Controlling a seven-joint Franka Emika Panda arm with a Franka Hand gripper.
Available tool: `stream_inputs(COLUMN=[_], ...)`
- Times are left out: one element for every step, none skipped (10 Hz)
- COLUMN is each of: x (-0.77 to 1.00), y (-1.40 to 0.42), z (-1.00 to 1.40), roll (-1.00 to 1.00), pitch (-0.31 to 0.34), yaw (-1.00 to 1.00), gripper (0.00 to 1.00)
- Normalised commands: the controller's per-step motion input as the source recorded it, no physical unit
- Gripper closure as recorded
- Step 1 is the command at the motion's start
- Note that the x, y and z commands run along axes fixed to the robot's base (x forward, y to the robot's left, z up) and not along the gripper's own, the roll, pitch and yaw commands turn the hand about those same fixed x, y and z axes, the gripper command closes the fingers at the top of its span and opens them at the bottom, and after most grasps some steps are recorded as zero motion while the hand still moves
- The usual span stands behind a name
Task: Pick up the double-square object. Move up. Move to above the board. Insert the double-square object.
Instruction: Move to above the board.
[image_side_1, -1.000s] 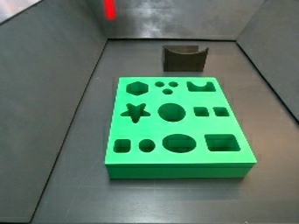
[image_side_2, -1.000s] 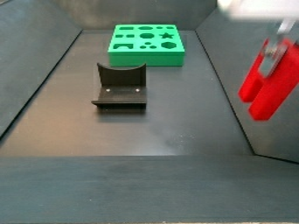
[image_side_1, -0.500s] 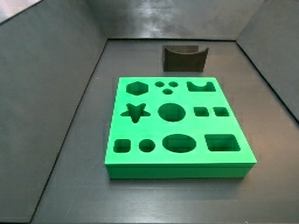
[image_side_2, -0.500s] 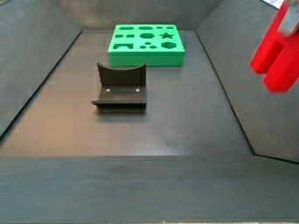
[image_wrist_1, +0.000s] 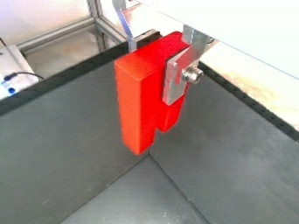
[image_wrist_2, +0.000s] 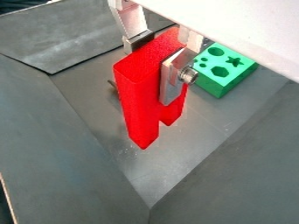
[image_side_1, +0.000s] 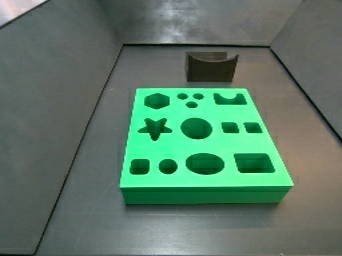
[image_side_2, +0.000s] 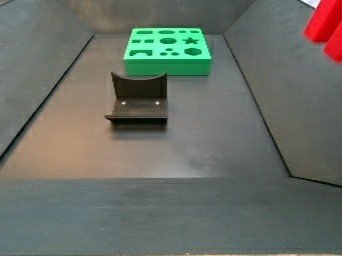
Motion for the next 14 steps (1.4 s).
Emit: stream_inputs(x=[0.32,0.32,0.32,0.32,0.33,0.33,0.33,0.34,0.34,0.34,0.35,0.36,0.37,0.38], y=[-1.0,-1.0,-1.0,-1.0,-1.0,-1.0,-1.0,-1.0,-1.0,-1.0,-1.0,-1.0,-1.0,-1.0], z=[0.04,0.04,0.04,0.04,0.05,0.05,0.05,0.05,0.05,0.05,0.06,0.06,0.06,0.06], roll=[0.2,0.21,0.18,0.08,0.02,0.0,-0.02,-0.02,-0.01,-0.01,-0.02,-0.02,0.0,-0.02], pitch=[0.455,0.42,0.326,0.217,0.153,0.106,0.086,0.081,0.09,0.092,0.102,0.108,0.12,0.116], yaw=[-0.55,-0.49,-0.31,-0.18,-0.09,-0.04,0.0,0.0,0.01,0.01,0.01,0.01,0.01,0.01], gripper=[1.0,1.0,1.0,1.0,1.0,1.0,1.0,1.0,1.0,1.0,1.0,1.0,1.0,1.0])
